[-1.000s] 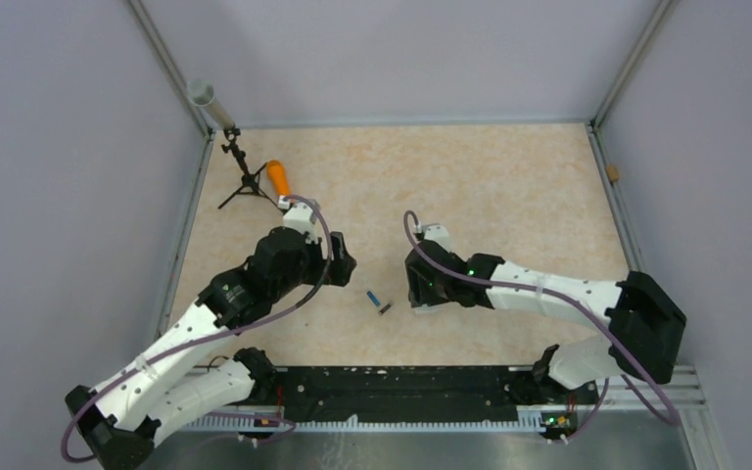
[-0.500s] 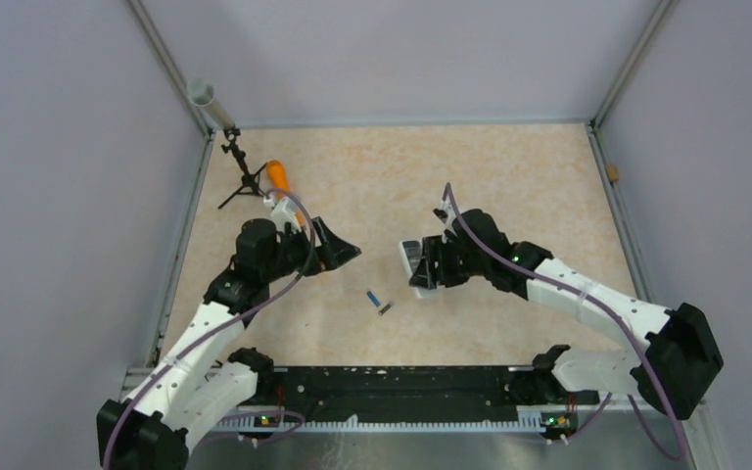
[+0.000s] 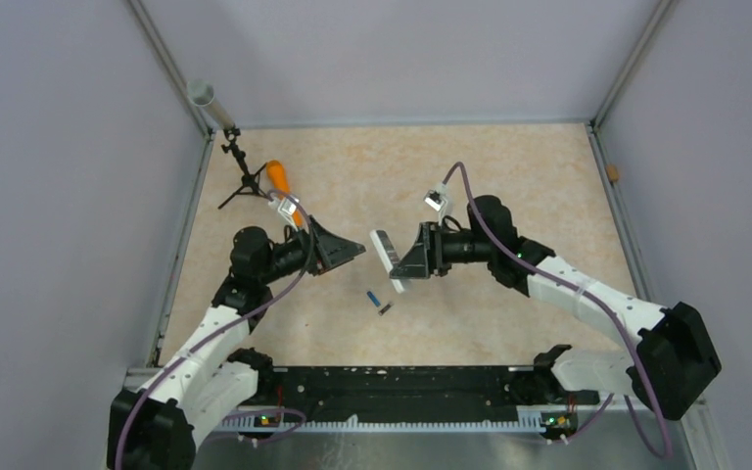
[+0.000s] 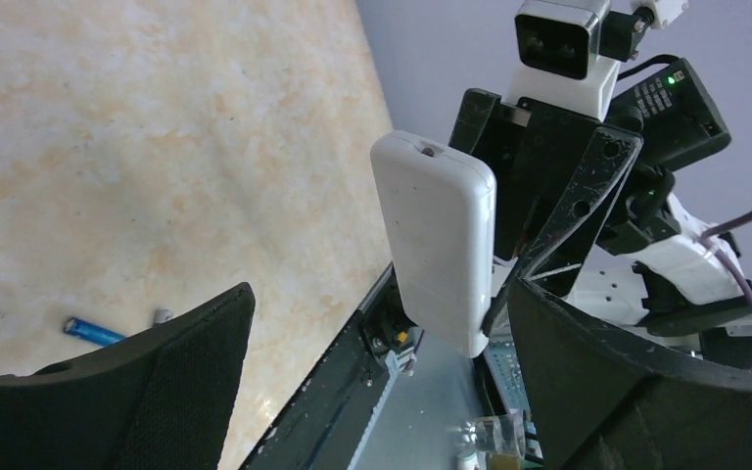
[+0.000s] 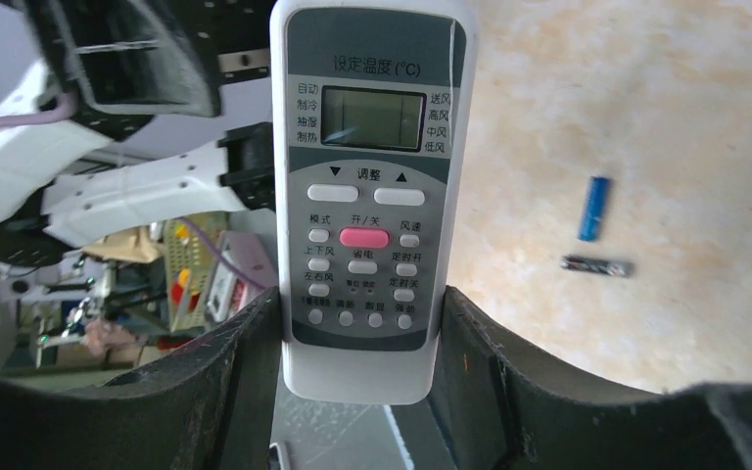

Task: Load the batteries into the remote control

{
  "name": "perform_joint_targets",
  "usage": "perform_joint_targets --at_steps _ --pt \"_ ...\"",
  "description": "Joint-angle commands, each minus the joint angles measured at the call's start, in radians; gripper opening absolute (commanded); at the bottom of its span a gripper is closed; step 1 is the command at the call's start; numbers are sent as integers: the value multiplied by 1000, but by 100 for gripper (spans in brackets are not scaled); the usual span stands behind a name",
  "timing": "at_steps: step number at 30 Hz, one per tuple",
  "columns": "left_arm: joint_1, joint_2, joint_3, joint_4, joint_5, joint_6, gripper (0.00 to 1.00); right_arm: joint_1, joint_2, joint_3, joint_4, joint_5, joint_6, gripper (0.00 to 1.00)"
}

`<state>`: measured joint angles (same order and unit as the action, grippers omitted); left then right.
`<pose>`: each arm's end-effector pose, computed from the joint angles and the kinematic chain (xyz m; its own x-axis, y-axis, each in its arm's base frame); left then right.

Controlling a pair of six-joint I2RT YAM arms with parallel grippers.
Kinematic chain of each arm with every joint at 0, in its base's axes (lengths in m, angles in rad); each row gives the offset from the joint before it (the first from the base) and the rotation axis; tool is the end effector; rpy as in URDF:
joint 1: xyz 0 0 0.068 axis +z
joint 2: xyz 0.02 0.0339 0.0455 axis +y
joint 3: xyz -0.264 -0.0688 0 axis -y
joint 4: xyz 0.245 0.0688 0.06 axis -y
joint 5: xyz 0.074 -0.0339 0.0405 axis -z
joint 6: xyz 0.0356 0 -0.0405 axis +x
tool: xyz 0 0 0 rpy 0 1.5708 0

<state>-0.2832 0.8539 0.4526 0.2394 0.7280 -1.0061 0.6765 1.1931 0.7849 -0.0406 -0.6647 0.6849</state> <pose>0.1804 -0.0772 0.2558 -0.7917 -0.4264 -0.4376 0.3183 0.3234 -0.8911 0.1915 0.1819 0.2724 -0.8479 -0.0422 -0.5285 -0.5032 0.3777 0.7772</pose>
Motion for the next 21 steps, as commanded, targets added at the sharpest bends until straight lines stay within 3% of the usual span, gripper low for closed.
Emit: perform_joint_targets --at_steps 1,13,21 --pt "9 6 -19 228 75 -112 99 -11 20 5 255 -165 111 0" --pt "10 -12 -50 487 165 -275 99 -9 89 -26 587 -328 328 0" --pt "10 -17 -38 555 223 -336 99 25 113 9 590 -361 317 0"
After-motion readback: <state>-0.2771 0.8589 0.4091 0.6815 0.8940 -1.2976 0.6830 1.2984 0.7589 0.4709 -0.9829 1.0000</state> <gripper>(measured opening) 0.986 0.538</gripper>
